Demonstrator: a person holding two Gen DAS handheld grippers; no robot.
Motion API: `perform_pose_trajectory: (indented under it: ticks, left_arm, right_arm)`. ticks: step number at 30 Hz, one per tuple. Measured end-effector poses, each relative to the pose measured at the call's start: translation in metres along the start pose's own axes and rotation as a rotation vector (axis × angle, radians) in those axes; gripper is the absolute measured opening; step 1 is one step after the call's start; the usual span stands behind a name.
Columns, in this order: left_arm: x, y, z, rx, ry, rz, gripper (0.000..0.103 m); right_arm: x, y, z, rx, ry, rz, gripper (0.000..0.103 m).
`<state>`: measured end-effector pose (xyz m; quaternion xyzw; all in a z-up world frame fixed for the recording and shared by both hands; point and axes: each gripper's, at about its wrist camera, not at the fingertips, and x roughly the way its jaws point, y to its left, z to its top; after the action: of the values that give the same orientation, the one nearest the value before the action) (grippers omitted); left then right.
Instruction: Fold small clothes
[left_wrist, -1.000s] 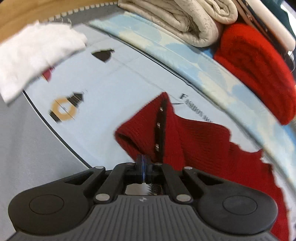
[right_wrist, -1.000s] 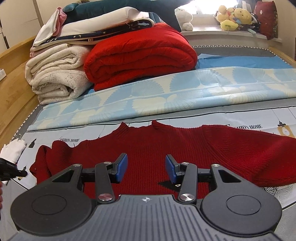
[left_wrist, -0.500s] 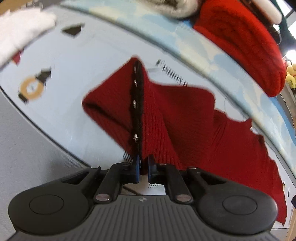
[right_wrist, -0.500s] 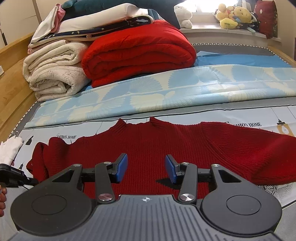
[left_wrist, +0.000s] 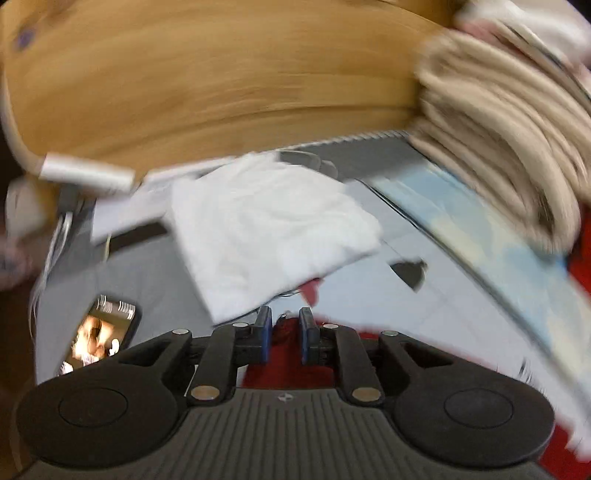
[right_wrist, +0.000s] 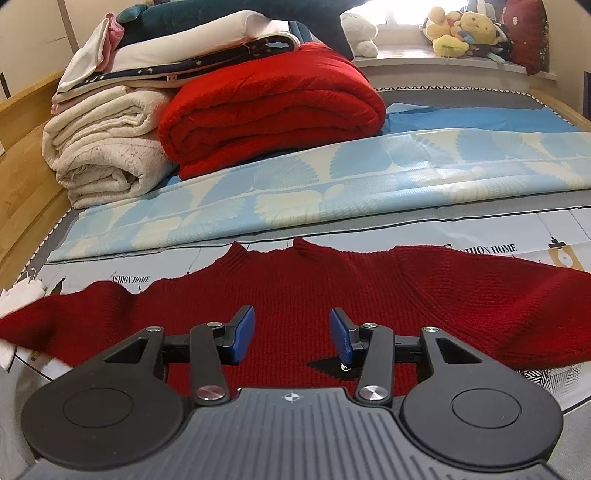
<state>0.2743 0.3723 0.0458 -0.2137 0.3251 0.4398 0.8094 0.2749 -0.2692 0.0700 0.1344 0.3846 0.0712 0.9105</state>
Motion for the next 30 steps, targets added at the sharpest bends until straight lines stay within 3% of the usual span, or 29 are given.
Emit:
perform_pose_trajectory:
  ticks: [5, 10, 13, 14, 16, 18, 23, 26, 28, 29, 30]
  left_arm:
    - [0.024, 0.009, -0.014, -0.155, 0.191, -0.206, 0.026]
    - [0.046, 0.028, -0.038, -0.326, 0.355, -0.268, 0.029]
    - [0.064, 0.031, -0.051, -0.367, 0.446, -0.339, 0.03]
    - [0.069, 0.032, -0.053, -0.371, 0.435, -0.349, 0.03]
    - [0.077, 0.034, -0.057, -0.372, 0.387, -0.365, 0.04]
    - [0.083, 0.037, -0.057, -0.394, 0.346, -0.389, 0.059]
    - [0.091, 0.032, -0.053, -0.441, 0.295, -0.477, 0.061]
    - [0.091, 0.021, -0.05, -0.4, 0.259, -0.454, 0.056]
    - [0.093, 0.017, -0.049, -0.376, 0.247, -0.453, 0.038]
    - [0.094, 0.016, -0.049, -0.351, 0.248, -0.443, 0.016]
    - [0.095, 0.013, -0.048, -0.306, 0.257, -0.425, 0.013]
  right_arm:
    - [0.002, 0.001, -0.003, 0.002, 0.008, -0.001, 0.047]
    - [0.001, 0.003, -0.002, -0.009, 0.007, 0.003, 0.047]
    - [0.002, 0.001, -0.002, -0.001, 0.011, -0.001, 0.047]
    - [0.002, 0.0, -0.002, 0.001, 0.013, -0.001, 0.047]
    - [0.003, 0.0, -0.002, 0.003, 0.016, -0.001, 0.047]
    - [0.003, 0.0, -0.002, 0.001, 0.018, 0.002, 0.047]
    - [0.004, 0.0, -0.002, -0.001, 0.021, 0.0, 0.047]
    - [0.007, -0.001, -0.003, -0.002, 0.031, -0.006, 0.047]
    - [0.009, -0.001, -0.004, -0.006, 0.035, -0.009, 0.047]
    - [0.009, -0.002, -0.004, -0.007, 0.037, -0.011, 0.047]
    - [0.01, -0.002, -0.005, -0.008, 0.039, -0.012, 0.047]
